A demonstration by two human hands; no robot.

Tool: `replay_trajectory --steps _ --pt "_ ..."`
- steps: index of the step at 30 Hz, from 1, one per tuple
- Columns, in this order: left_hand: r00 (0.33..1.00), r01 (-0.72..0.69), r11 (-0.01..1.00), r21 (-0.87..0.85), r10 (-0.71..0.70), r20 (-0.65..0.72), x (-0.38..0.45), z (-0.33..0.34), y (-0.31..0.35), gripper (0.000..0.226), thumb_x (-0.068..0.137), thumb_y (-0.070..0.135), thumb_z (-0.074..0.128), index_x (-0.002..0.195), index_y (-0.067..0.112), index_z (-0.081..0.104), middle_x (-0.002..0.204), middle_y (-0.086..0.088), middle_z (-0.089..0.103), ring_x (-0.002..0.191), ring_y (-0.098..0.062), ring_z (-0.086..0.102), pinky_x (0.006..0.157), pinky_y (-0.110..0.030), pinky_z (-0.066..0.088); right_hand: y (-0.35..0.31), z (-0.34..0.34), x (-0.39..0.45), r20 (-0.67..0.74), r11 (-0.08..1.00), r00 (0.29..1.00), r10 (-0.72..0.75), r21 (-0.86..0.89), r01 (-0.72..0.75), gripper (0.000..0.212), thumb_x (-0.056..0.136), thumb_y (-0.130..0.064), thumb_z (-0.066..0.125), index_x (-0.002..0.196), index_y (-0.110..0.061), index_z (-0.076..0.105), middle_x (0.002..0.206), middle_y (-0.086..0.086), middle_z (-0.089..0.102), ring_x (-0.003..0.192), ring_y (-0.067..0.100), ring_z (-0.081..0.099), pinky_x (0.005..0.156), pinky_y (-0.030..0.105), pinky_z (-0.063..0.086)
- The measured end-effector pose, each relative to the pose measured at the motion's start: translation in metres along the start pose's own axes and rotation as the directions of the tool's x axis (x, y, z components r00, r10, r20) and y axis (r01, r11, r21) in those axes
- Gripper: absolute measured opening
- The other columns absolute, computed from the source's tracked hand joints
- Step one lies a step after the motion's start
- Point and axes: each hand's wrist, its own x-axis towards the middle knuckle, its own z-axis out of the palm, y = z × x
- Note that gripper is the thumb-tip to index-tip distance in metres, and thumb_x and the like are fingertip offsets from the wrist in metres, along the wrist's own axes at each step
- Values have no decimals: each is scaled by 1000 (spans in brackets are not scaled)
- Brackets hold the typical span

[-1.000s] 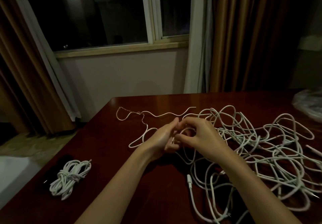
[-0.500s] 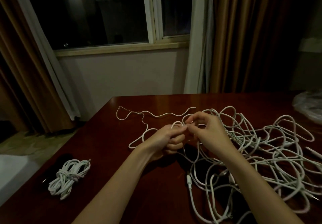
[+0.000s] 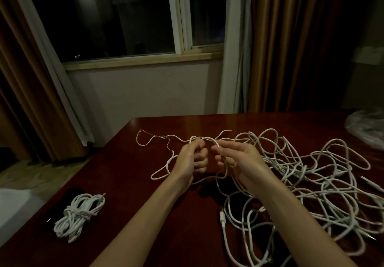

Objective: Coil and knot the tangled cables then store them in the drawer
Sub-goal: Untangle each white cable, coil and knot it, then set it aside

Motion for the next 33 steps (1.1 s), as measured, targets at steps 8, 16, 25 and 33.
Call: replay_trajectory --steps 8,16,25,33 --pt "997 -77 946 316 71 30 -11 16 -1 45 103 42 28 84 12 56 44 10 45 38 1 43 43 -11 37 11 11 -4 -25 950 974 -224 -228 213 23 92 -5 59 111 -14 68 89 0 72 70 8 71 54 18 53" --pt "996 -20 933 359 49 -72 -9 12 -8 47 101 47 28 93 9 55 78 2 60 60 1 63 53 -12 46 26 17 0 126 822 951 -283 -478 308 40 95 -9 56 134 -17 56 115 -2 68 102 5 66 78 19 55" --pt "976 -29 997 -70 14 -217 -2 3 4 43 106 38 22 84 13 48 62 1 49 52 -10 49 54 -25 42 24 13 -2 123 706 929 -348 -619 346 18 89 -11 66 103 -22 65 93 -8 68 83 1 66 75 21 57" --pt "984 14 942 -335 -72 -161 -3 1 9 38 105 36 27 86 11 48 57 3 35 42 -6 36 41 -18 40 31 22 -5 295 582 890 -347 -677 451 22 88 -16 67 109 -23 69 96 -17 67 94 -8 62 83 11 49"
